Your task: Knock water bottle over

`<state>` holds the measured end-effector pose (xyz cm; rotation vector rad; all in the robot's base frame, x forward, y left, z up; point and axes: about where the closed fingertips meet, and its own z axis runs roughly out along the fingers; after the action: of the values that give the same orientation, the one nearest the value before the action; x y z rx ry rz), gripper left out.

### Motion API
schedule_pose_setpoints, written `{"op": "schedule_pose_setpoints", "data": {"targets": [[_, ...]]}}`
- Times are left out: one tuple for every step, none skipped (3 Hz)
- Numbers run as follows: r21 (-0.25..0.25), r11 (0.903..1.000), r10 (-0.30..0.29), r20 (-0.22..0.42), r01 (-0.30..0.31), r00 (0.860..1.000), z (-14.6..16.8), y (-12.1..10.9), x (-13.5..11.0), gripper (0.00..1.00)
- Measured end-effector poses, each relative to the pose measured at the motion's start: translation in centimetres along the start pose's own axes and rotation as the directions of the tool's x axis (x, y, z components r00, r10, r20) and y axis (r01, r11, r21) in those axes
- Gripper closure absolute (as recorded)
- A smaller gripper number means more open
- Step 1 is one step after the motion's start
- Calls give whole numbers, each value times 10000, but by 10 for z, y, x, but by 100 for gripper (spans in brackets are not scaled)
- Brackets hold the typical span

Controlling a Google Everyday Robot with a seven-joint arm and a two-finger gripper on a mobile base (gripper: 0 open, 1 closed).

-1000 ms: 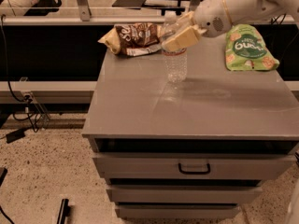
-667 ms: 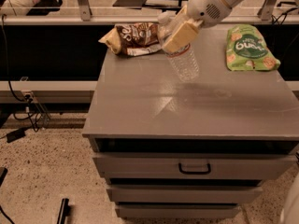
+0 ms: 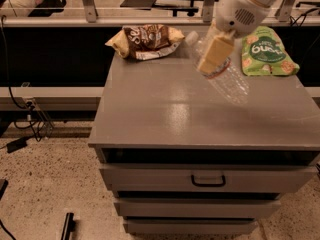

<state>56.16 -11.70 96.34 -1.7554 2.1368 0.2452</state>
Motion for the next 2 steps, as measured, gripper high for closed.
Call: {"op": "schedule_pose_setpoints", "data": {"targets": [[-52,9994,344,-733,-349,9967,0,8,28,100],[-259,9982,520,-1012,-549,9935,13,9,54,86]]}}
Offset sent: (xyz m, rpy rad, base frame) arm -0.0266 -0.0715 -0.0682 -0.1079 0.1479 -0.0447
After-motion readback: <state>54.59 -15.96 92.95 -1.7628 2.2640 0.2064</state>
